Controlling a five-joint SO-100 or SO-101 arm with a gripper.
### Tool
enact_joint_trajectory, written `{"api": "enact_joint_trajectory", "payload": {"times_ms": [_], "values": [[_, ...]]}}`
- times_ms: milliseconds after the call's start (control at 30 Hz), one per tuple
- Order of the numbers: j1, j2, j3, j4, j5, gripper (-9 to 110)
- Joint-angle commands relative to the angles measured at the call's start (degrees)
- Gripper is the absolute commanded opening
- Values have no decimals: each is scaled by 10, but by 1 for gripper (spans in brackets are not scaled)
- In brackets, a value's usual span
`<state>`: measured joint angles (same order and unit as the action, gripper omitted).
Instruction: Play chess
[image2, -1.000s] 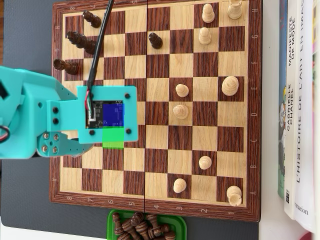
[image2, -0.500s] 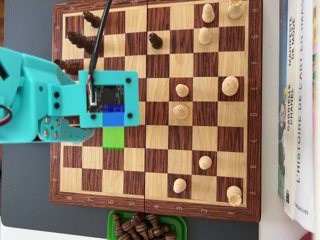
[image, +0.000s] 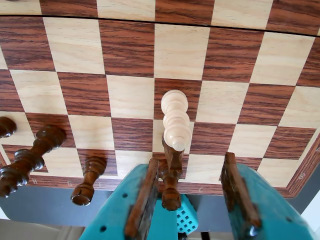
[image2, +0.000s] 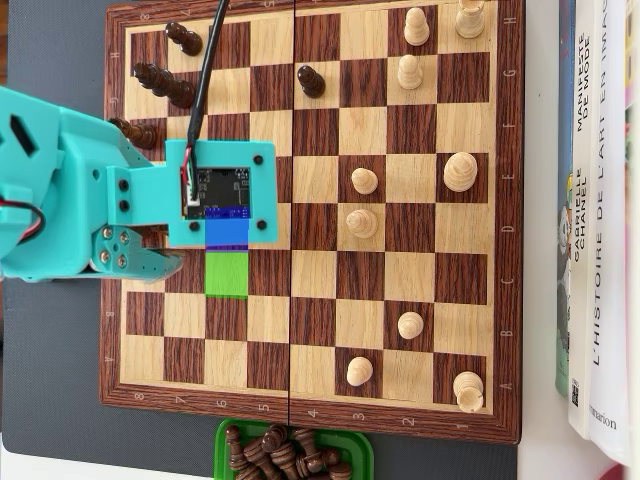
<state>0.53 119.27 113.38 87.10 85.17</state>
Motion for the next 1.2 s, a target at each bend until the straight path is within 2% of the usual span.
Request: {"api": "enact_joint_trajectory", "payload": {"times_ms": [0,367,1167], "values": [[-4,7,-1,-5,4,19],[-12,6,38,-49,18,19],[11,-66,16,-77,11,19]]}}
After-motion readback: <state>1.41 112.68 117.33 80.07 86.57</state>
